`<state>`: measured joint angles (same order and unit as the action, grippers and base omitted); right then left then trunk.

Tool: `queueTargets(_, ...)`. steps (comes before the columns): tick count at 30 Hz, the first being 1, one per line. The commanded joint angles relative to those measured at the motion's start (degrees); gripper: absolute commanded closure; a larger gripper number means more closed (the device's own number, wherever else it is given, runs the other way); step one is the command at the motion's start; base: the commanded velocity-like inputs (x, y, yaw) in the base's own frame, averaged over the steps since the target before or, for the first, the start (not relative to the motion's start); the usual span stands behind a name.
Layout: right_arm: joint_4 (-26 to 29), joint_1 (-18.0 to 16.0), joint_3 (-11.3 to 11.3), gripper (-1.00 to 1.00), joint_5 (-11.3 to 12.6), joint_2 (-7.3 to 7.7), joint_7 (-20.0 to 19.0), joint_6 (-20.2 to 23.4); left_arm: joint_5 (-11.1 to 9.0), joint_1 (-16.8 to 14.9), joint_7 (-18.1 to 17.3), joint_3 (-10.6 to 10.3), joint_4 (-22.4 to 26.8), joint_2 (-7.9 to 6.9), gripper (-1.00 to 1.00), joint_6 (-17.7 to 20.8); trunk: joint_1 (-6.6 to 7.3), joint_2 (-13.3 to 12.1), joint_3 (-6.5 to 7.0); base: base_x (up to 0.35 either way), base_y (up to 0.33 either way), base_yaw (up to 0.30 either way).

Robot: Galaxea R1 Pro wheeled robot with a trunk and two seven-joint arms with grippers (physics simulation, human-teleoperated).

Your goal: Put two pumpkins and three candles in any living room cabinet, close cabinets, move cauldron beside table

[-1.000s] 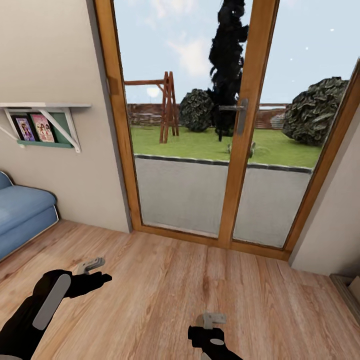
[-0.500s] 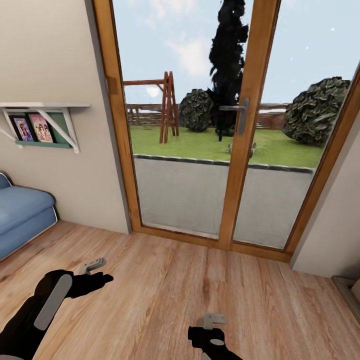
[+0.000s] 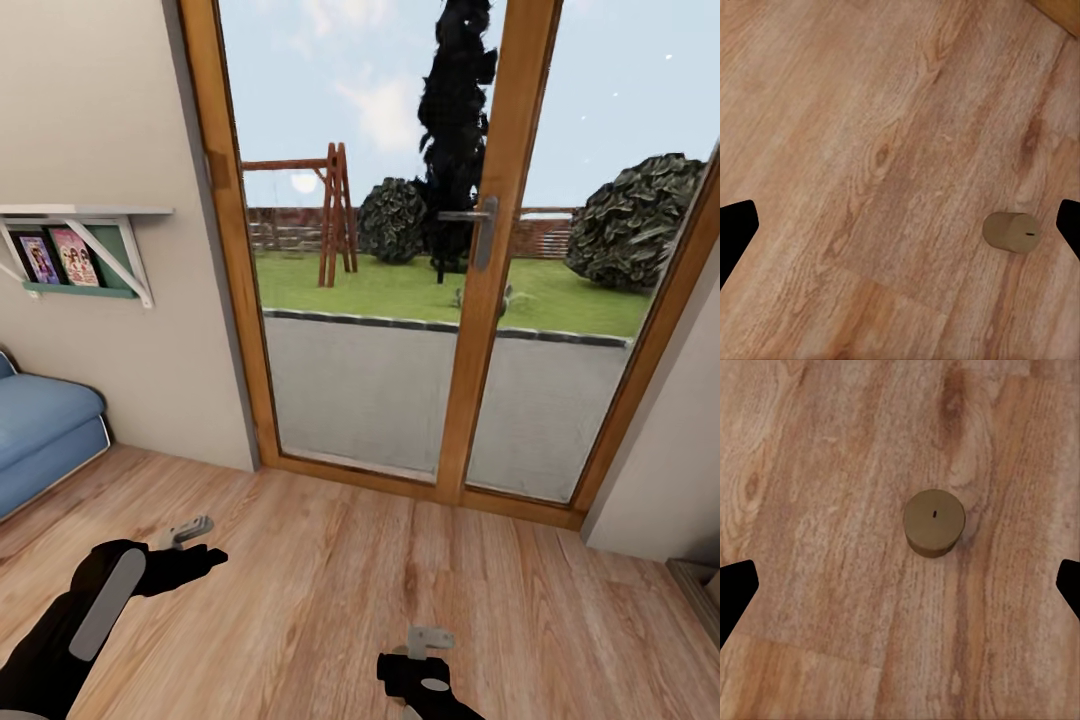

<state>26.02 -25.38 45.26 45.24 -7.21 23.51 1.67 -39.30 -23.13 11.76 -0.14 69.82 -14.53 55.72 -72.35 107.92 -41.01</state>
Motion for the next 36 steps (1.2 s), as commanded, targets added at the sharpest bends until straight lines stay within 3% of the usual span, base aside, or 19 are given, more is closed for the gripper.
queueTargets(1,0.1,-0.1,0.5,-1.0,0.3,0.06,0.5,0.2,-0.6,0.0,0.5,0.0,0.1,0.0,-1.0,0.2,0.01,0.0,-0.06,0.043,0.0,0.0)
queueTargets(9,-2.9,-0.1,0.4,-1.0,0.2,-0.06,0.4,-0.5,-0.6,0.0,0.5,0.0,0.1,0.01,-1.0,0.2,0.01,0.0,-0.06,0.151,-0.033,0.0)
queueTargets(31,-3.1,-0.1,0.4,-1.0,0.2,-0.08,0.4,-1.1,-0.6,0.0,0.5,-0.2,0.1,0.03,-1.0,0.2,0.01,0.0,-0.06,0.171,-0.017,0.0)
queueTargets(36,-3.0,-0.1,0.4,-1.0,0.2,-0.02,0.4,-1.1,-0.6,0.0,0.5,-2.0,0.1,0.4,-1.0,0.2,0.01,0.0,-0.06,0.07,-0.054,0.0)
